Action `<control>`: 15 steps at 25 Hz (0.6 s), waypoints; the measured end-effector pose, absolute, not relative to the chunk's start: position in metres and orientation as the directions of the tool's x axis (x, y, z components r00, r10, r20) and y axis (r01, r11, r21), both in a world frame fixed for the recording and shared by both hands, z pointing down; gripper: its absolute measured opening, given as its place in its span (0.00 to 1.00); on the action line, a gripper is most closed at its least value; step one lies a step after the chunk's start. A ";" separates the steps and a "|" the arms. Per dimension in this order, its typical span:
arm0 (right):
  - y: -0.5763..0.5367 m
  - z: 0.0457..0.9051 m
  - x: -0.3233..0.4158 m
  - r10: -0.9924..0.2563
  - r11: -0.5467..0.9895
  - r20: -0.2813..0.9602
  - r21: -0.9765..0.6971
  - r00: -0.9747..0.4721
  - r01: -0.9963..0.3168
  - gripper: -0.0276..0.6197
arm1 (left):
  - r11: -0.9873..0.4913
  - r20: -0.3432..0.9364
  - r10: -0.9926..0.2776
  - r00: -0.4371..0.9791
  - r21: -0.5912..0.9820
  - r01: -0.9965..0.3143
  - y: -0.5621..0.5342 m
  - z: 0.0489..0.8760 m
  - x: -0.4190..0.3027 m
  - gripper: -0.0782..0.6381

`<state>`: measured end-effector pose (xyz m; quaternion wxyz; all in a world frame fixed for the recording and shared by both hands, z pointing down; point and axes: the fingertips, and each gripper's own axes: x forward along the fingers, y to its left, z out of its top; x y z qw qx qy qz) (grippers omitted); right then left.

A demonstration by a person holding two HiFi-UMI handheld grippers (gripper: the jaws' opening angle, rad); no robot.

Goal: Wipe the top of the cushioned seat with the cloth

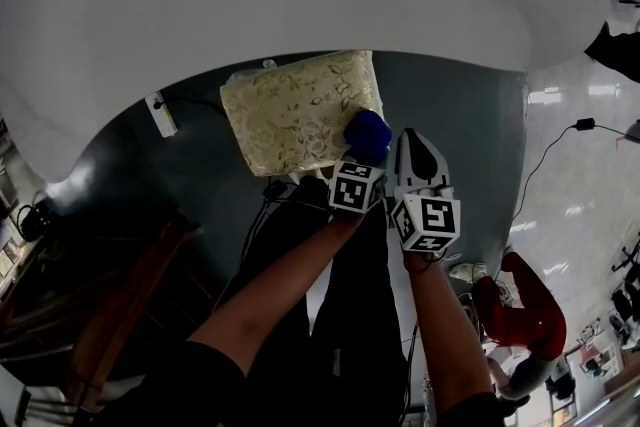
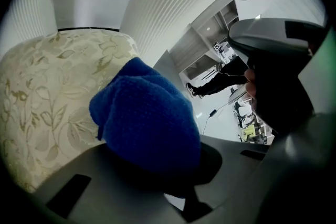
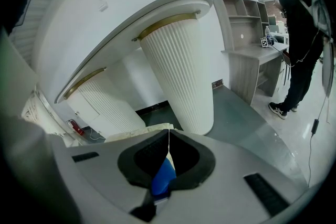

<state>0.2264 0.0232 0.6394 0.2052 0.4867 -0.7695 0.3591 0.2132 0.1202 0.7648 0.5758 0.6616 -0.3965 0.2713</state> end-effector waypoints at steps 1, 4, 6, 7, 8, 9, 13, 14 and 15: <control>0.021 0.639 0.228 -0.604 0.265 0.665 -0.352 -0.439 -0.898 0.10 | -0.024 0.813 -0.197 0.548 0.555 -0.832 0.123 0.766 0.216 0.17; 0.016 0.641 0.231 -0.615 0.250 0.662 -0.352 -0.429 -0.902 0.10 | -0.045 0.801 -0.177 0.572 0.573 -0.818 0.124 0.770 0.223 0.17; 0.014 0.643 0.233 -0.619 0.241 0.660 -0.355 -0.425 -0.903 0.10 | -0.058 0.783 -0.165 0.600 0.599 -0.798 0.124 0.771 0.229 0.17; 0.014 0.643 0.234 -0.620 0.240 0.659 -0.356 -0.425 -0.903 0.10 | -0.066 0.769 -0.157 0.619 0.618 -0.784 0.124 0.770 0.233 0.17; 0.013 0.643 0.235 -0.622 0.240 0.658 -0.356 -0.424 -0.903 0.10 | -0.081 0.757 -0.148 0.637 0.633 -0.770 0.123 0.768 0.238 0.17; 0.013 0.641 0.236 -0.625 0.240 0.656 -0.354 -0.423 -0.904 0.10 | -0.099 0.748 -0.143 0.649 0.641 -0.761 0.121 0.765 0.240 0.17; 0.026 0.636 0.241 -0.626 0.243 0.662 -0.337 -0.412 -0.910 0.10 | -0.184 0.718 -0.201 0.666 0.640 -0.746 0.112 0.744 0.233 0.16; 0.032 0.634 0.243 -0.624 0.242 0.664 -0.337 -0.412 -0.910 0.10 | -0.206 0.708 -0.222 0.670 0.638 -0.742 0.111 0.735 0.228 0.16; 0.036 0.630 0.243 -0.627 0.241 0.658 -0.345 -0.417 -0.907 0.10 | -0.220 0.704 -0.238 0.669 0.632 -0.743 0.111 0.725 0.223 0.16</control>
